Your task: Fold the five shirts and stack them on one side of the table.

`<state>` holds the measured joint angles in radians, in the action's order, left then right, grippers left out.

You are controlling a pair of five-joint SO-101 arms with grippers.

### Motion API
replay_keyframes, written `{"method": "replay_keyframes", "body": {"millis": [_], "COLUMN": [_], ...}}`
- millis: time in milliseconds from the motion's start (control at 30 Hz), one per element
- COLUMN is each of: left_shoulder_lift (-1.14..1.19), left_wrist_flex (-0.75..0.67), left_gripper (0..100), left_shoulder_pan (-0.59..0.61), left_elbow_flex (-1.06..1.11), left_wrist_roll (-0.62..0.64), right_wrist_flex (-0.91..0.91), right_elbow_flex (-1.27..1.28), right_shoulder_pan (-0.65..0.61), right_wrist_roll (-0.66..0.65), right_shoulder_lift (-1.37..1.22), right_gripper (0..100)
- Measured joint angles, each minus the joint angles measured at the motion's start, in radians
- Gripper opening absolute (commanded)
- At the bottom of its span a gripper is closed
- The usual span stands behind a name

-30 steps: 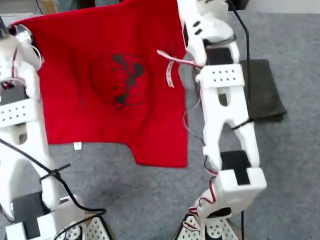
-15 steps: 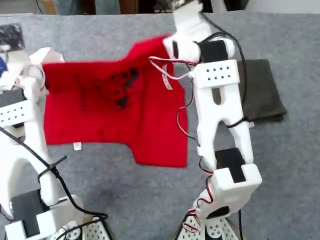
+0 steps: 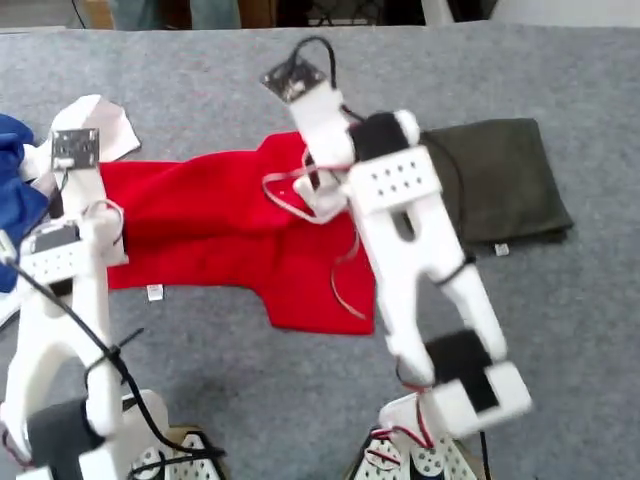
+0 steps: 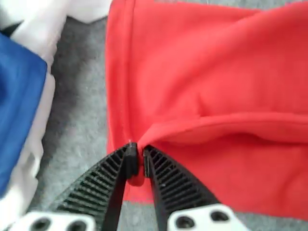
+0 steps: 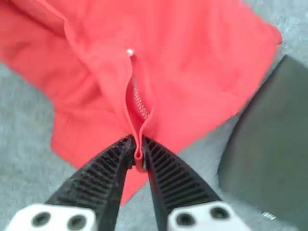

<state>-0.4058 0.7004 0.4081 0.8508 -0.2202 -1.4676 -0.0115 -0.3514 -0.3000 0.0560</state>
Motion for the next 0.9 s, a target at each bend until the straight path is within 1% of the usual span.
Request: {"method": "replay_keyframes", "body": {"millis": [100,200,367,433,600,767,900], "left_shoulder_lift": [-0.054,-0.089,-0.092,-0.095,-0.101,-0.101,-0.101], "left_wrist_flex": [-0.009,-0.048,-0.097,-0.104,-0.104,-0.104,-0.104], "left_gripper": [3,3,3,3,3,3,3], "left_shoulder_pan": [0.0,0.0,0.008,0.029,0.066,0.069,0.069], "left_elbow_flex": [0.078,0.16,0.213,0.213,0.215,0.215,0.215], "left_wrist_roll": [-0.006,-0.06,-0.12,-0.123,-0.129,-0.189,-0.192], "right_wrist_flex": [0.063,0.103,0.118,0.118,0.118,0.118,0.123], "right_elbow_flex": [0.216,0.414,0.644,0.701,0.813,0.882,0.937], "right_shoulder_pan": [-0.002,-0.002,0.0,0.018,0.117,0.181,0.19], "right_wrist_roll": [-0.017,-0.068,-0.157,-0.184,-0.267,-0.328,-0.37], "right_shoulder_lift": [0.15,0.296,0.514,0.585,0.7,0.733,0.738], "right_gripper": [1.4,1.4,1.4,1.4,1.4,1.4,1.4]}}
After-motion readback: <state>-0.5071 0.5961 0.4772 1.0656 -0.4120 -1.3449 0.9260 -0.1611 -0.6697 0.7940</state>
